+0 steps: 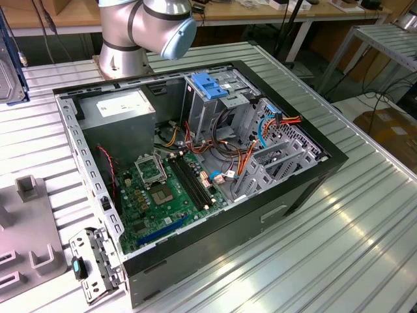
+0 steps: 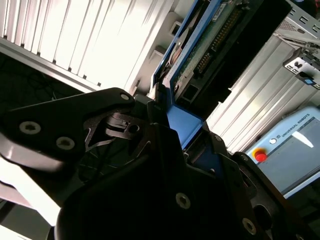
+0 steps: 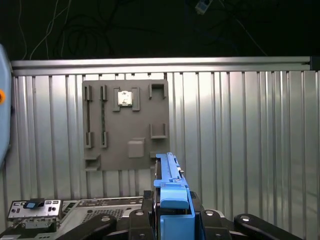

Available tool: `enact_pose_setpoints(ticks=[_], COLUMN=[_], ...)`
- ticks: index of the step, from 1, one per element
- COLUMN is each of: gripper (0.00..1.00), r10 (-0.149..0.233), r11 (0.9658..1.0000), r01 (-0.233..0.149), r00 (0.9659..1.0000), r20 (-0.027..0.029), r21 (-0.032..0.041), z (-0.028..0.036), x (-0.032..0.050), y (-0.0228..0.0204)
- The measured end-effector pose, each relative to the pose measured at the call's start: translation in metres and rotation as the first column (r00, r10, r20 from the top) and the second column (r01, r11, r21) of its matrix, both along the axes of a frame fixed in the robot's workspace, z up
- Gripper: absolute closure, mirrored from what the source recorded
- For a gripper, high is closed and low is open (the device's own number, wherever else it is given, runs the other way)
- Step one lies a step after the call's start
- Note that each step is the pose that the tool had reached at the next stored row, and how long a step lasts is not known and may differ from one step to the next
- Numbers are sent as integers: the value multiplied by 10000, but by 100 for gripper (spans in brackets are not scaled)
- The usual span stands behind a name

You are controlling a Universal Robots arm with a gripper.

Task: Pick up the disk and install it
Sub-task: 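Pick up the disk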

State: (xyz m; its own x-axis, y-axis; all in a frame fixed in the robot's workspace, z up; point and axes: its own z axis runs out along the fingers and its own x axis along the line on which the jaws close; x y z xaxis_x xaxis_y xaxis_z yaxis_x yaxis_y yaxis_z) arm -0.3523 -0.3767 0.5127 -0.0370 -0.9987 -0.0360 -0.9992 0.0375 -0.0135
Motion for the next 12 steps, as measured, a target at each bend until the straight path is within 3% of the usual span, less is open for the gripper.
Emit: enact_pose_setpoints(ticks=[6, 12], gripper=[63, 63], r10=[1, 1], r11=[10000, 10000], r01=[-1, -1], r00=[10000, 10000], r20=[1, 1], r21=[1, 0], z=[-25, -31], x=[17, 122], y=[-91, -104])
